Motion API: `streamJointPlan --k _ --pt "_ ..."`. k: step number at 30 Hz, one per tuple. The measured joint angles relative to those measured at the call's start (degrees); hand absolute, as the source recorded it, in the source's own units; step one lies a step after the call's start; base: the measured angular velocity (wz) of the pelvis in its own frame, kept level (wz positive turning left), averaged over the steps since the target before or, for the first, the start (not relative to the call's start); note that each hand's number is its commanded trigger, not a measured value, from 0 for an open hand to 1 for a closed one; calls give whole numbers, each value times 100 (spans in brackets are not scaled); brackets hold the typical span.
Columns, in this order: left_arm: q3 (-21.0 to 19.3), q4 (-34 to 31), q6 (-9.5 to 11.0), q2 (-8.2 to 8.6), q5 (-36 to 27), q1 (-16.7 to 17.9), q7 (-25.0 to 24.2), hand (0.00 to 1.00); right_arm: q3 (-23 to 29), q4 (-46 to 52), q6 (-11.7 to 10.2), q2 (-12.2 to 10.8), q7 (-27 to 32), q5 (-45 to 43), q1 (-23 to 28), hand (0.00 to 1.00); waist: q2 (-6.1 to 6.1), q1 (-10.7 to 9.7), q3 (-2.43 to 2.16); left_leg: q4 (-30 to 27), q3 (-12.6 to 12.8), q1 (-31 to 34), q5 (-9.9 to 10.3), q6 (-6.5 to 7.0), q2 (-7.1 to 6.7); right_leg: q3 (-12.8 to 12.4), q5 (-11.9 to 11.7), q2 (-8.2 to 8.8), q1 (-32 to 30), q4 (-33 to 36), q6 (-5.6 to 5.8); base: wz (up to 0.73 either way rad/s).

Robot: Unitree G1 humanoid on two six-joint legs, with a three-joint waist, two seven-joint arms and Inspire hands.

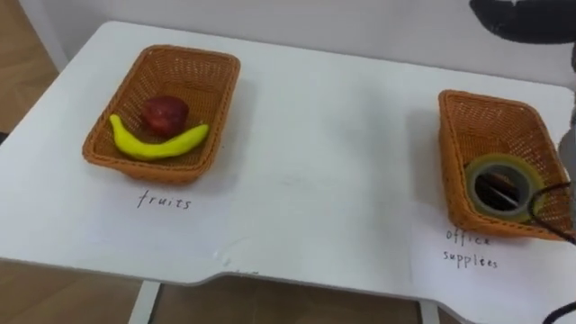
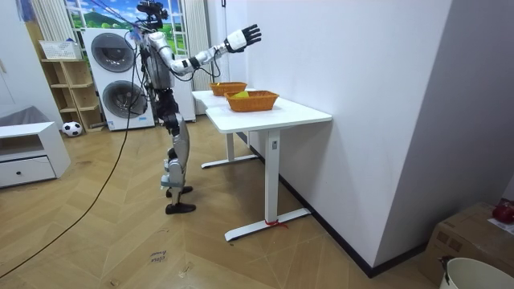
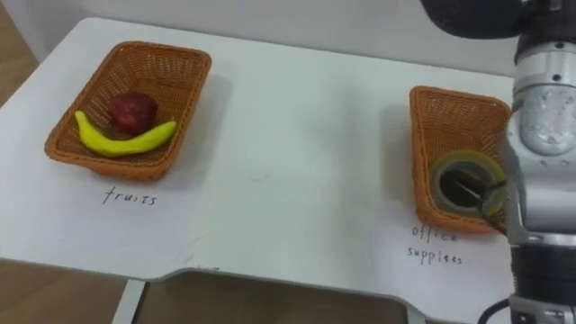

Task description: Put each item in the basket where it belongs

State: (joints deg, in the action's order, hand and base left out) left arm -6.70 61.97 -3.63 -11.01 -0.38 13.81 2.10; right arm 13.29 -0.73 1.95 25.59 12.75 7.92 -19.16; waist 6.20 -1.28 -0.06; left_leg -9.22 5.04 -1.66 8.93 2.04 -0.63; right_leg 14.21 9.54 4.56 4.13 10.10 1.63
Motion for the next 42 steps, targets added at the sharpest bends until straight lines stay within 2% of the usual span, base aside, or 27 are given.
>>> streamJointPlan --k 3,6,10,16,19,23,24,29,32,34,36,38,40,42 --pt "-14 -7 127 7 -138 13 84 0 254 213 -3 109 233 310 250 0 8 -163 2 3 96 -18 31 5 21 -70 0 -9 -33 24 0 -17" --pt "-214 -18 211 41 -291 2 115 0 604 255 -15 125 362 510 451 0 23 -210 -1 20 258 -105 78 -8 69 -256 -9 -56 -56 50 -13 -32" --pt "-347 -12 356 56 -366 -3 121 0 1138 255 -224 174 697 725 859 0 56 -390 -28 11 275 -100 99 -15 89 -304 -12 -82 -95 55 -18 -10" --pt "-447 -6 395 54 -581 120 128 0 1584 160 -263 199 1008 1477 1540 0 75 -502 -25 83 411 -189 118 -39 113 -477 -13 -124 -95 54 -19 -14" --pt "-445 -6 395 58 -650 154 127 0 1731 -129 -266 199 1227 1717 1573 0 88 -620 -16 108 444 -220 120 -38 117 -498 -13 -129 -102 60 -20 -7" --pt "-447 -10 394 71 -683 158 114 0 2068 -576 -292 197 1499 2094 1820 0 98 -654 -10 99 445 -192 129 -38 121 -481 -17 -129 -117 47 -26 -1" --pt "-447 -10 393 82 -684 171 113 0 2144 -683 -318 184 1611 2190 1921 0 68 -652 3 100 450 -185 139 -41 123 -483 -17 -132 -117 45 -26 -4" --pt "-470 -129 358 97 -690 173 120 0 2230 -1094 -366 171 1977 2597 2360 0 -33 -671 0 147 519 -193 143 -42 138 -503 -17 -148 -137 37 -25 -5" --pt "-568 -245 356 97 -702 131 114 0 2239 -1664 -390 145 2185 2942 2470 0 -55 -673 -12 153 523 -197 143 -43 141 -505 -15 -156 -135 36 -24 0" --pt "-681 -243 359 124 -694 88 143 0 2312 -2384 -420 139 2272 3240 2473 0 -50 -647 -17 151 567 -211 146 -48 137 -552 -15 -170 -128 35 -24 -4" --pt "-681 -240 356 145 -694 101 155 0 2423 -2886 -442 93 2322 3343 2479 0 -56 -656 -17 148 569 -208 146 -49 119 -553 -15 -167 -123 25 -24 -2" --pt "-677 -283 348 147 -693 154 183 0 2587 -3198 -459 -78 2415 3440 2517 0 -99 -665 -38 149 569 -202 147 -49 125 -549 -15 -168 -123 11 -24 0" --pt "-677 -284 348 147 -693 171 228 0 2637 -3625 -620 -299 2495 3582 2670 0 -123 -657 -55 146 565 -197 148 -50 115 -542 -18 -168 -104 -21 -28 0" --pt "-678 -273 348 149 -687 168 224 0 2636 -3900 -640 -492 2550 3754 2742 0 -171 -652 -57 155 568 -197 149 -51 110 -561 -18 -168 -112 -16 -28 -2"
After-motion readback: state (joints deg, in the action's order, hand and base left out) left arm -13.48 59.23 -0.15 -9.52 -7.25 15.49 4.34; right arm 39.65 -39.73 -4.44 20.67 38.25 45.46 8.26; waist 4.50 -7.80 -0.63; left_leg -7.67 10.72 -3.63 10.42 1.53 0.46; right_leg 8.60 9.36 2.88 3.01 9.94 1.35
